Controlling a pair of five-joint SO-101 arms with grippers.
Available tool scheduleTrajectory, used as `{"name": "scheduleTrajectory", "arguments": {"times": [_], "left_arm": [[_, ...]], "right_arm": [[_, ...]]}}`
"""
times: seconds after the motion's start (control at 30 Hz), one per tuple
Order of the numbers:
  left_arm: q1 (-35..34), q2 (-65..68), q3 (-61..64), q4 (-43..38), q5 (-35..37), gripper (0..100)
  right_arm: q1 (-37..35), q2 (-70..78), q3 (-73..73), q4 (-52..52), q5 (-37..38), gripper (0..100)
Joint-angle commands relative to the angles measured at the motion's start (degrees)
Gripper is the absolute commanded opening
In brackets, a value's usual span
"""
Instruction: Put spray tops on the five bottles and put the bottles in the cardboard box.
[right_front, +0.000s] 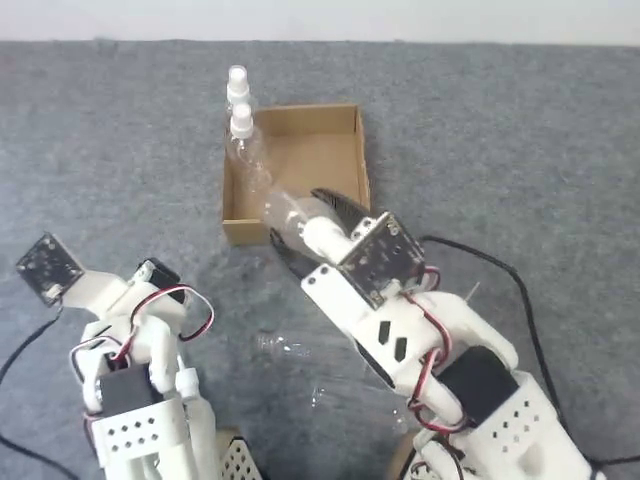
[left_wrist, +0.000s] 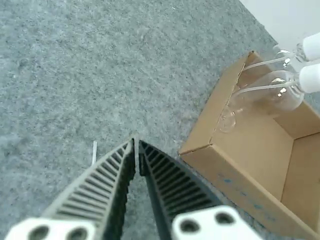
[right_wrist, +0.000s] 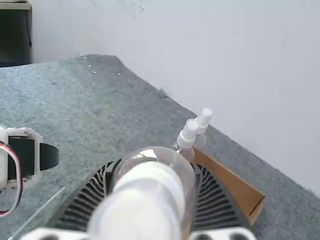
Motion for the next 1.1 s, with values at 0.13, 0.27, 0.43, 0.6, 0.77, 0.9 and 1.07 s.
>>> {"name": "scheduleTrajectory", "arguments": {"times": [0.13, 0.27, 0.43, 0.6, 0.77, 0.9, 1.07], "left_arm": [[-5.63, -0.79, -0.57, -4.57, -0.62, 1], [-9.93, -0.79, -0.48, -7.21, -0.53, 1], [-10.64, -0.79, -0.48, -7.30, -0.53, 1], [-10.55, -0.79, -0.48, -7.38, -0.53, 1], [-10.55, -0.79, -0.48, -7.38, -0.53, 1], [-10.55, -0.79, -0.40, -7.38, -0.62, 1], [-10.73, -0.79, 2.42, -12.04, -0.62, 1]], "right_arm": [[0.84, 15.52, -13.27, -0.31, 0.53, 0.6], [0.84, 23.52, -17.93, -0.31, 0.53, 0.6], [0.92, 32.84, -23.30, -0.31, 0.53, 0.6], [1.89, 41.27, -28.84, -0.31, 0.62, 0.6], [3.47, 49.19, -35.52, 0.13, 0.62, 0.6], [3.74, 54.81, -39.38, 0.22, 0.62, 0.6], [3.74, 61.14, -42.64, -0.31, 0.09, 0.6]]}}
